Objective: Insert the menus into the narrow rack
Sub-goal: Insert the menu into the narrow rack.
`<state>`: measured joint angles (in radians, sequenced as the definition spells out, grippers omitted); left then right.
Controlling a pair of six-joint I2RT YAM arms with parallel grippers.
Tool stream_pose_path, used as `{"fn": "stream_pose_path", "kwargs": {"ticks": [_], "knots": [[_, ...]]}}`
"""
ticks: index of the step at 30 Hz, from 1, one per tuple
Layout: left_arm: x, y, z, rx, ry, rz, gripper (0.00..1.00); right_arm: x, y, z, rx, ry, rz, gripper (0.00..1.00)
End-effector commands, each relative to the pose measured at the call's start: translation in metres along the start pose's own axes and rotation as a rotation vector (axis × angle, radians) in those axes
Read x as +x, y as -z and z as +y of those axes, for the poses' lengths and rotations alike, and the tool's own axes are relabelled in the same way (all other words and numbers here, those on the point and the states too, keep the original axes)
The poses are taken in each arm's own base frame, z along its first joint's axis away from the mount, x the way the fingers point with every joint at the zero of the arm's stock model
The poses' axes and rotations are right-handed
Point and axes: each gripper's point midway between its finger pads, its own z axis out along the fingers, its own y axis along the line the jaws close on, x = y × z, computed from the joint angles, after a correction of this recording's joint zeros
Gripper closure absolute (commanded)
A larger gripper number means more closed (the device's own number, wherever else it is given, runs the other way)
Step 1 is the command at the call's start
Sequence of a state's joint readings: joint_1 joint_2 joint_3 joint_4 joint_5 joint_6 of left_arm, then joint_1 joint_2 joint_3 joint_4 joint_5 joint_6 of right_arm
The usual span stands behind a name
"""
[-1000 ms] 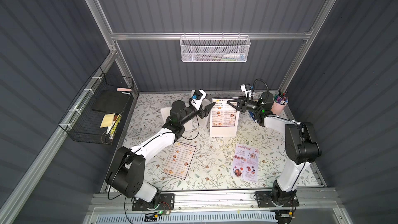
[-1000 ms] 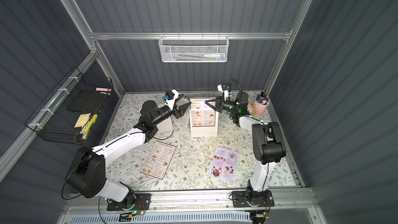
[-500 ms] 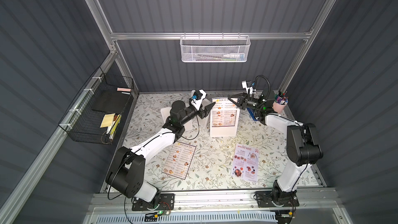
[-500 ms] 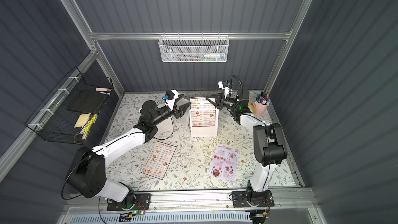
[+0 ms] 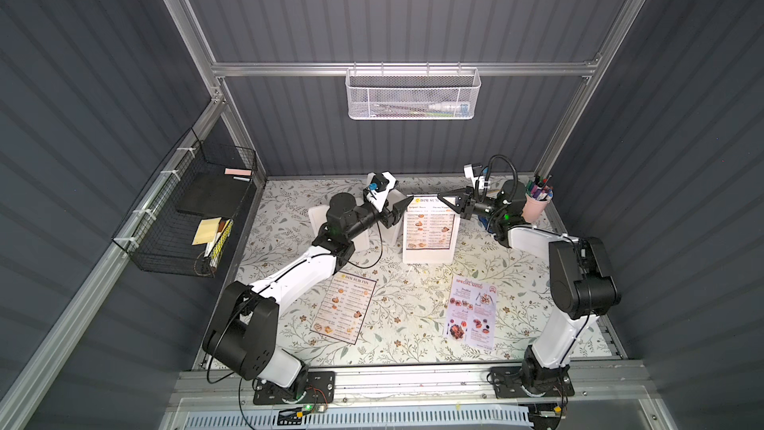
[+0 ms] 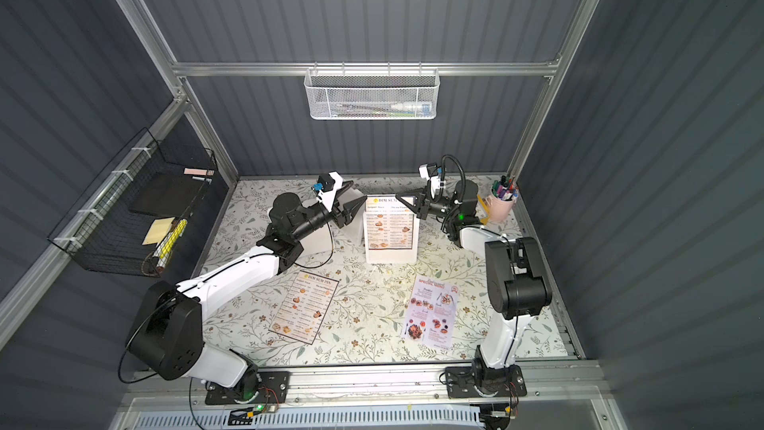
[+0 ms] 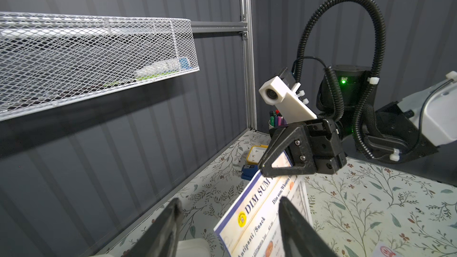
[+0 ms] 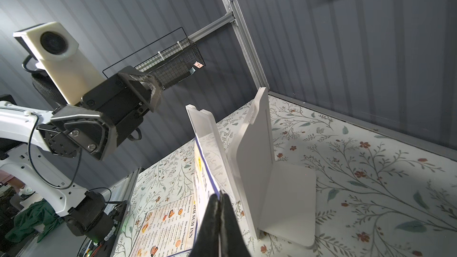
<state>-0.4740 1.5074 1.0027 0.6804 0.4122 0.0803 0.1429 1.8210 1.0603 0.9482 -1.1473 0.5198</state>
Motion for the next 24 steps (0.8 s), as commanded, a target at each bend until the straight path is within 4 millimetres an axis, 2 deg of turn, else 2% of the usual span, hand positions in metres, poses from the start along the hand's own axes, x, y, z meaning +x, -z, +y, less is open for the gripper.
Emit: {"fn": "stream_pose_path", "kwargs": {"ticks": [1,5,10,13,17,24], "knots": [[-0.007,0.008,0.000,-0.005,-0.012,-0.012,0.36,-0.001,-0.001,0.005,-0.016,0.030,-0.009,0.85],[-0.006,0.009,0.000,-0.006,-0.009,-0.010,0.36,-0.006,0.001,0.005,0.005,0.040,-0.018,0.81],[-0.004,0.009,0.000,-0.008,-0.007,-0.008,0.36,-0.008,0.003,0.007,0.035,0.061,-0.003,0.97],[-0.003,0.008,0.001,-0.009,-0.004,-0.005,0.36,-0.005,0.004,0.008,0.048,0.067,0.014,1.00],[-0.005,0.009,0.001,-0.010,-0.007,-0.007,0.36,-0.002,0.005,0.008,0.044,0.068,0.023,1.00],[-0.005,0.009,0.001,-0.009,-0.007,-0.008,0.36,0.010,0.005,0.002,0.029,0.049,0.005,0.94]]}}
